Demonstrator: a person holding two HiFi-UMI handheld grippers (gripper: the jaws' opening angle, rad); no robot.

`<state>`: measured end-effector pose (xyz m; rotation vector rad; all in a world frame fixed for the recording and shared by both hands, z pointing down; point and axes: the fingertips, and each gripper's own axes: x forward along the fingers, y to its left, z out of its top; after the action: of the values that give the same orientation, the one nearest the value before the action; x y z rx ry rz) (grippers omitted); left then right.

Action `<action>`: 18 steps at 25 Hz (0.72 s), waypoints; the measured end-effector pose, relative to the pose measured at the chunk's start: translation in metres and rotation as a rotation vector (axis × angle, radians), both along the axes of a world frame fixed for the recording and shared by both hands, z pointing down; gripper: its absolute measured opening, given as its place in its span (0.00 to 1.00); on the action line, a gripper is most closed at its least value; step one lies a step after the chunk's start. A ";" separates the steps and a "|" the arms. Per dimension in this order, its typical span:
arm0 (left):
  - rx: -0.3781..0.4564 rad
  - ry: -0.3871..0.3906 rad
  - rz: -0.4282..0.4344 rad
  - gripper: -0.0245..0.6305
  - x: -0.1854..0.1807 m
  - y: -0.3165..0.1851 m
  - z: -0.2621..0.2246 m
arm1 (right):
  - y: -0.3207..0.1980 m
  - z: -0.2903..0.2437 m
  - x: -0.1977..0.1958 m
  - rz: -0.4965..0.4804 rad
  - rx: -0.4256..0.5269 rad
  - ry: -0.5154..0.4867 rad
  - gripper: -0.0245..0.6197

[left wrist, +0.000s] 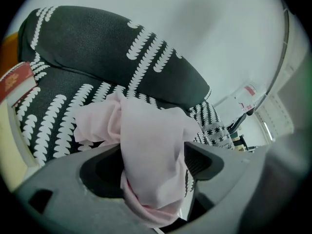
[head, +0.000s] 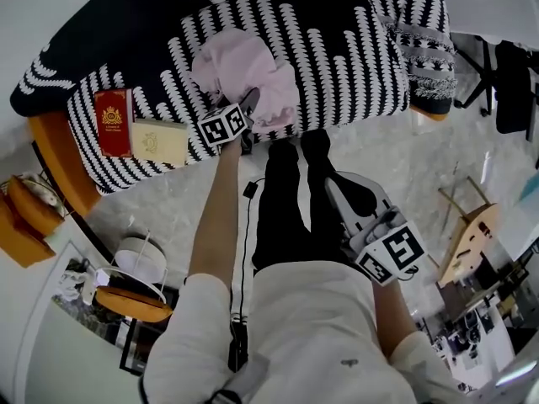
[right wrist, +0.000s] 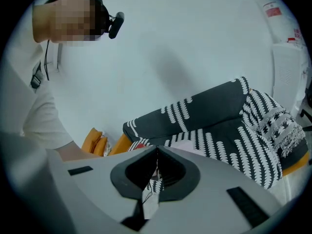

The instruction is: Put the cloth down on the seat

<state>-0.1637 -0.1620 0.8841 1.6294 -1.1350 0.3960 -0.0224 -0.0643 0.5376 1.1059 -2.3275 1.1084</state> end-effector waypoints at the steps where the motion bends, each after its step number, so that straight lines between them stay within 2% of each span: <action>1: 0.004 -0.004 -0.002 0.61 -0.002 0.001 -0.003 | 0.000 -0.003 0.000 -0.001 0.008 0.001 0.05; 10: 0.011 -0.019 -0.040 0.64 -0.025 0.016 -0.043 | 0.012 -0.043 0.002 -0.020 0.080 0.009 0.05; 18: 0.063 -0.001 -0.034 0.64 -0.021 0.027 -0.101 | 0.016 -0.080 0.013 -0.012 0.151 0.027 0.05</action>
<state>-0.1844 -0.1350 0.7832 1.6627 -1.1845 0.3418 -0.0094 -0.0483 0.4575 1.1497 -2.4265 0.9195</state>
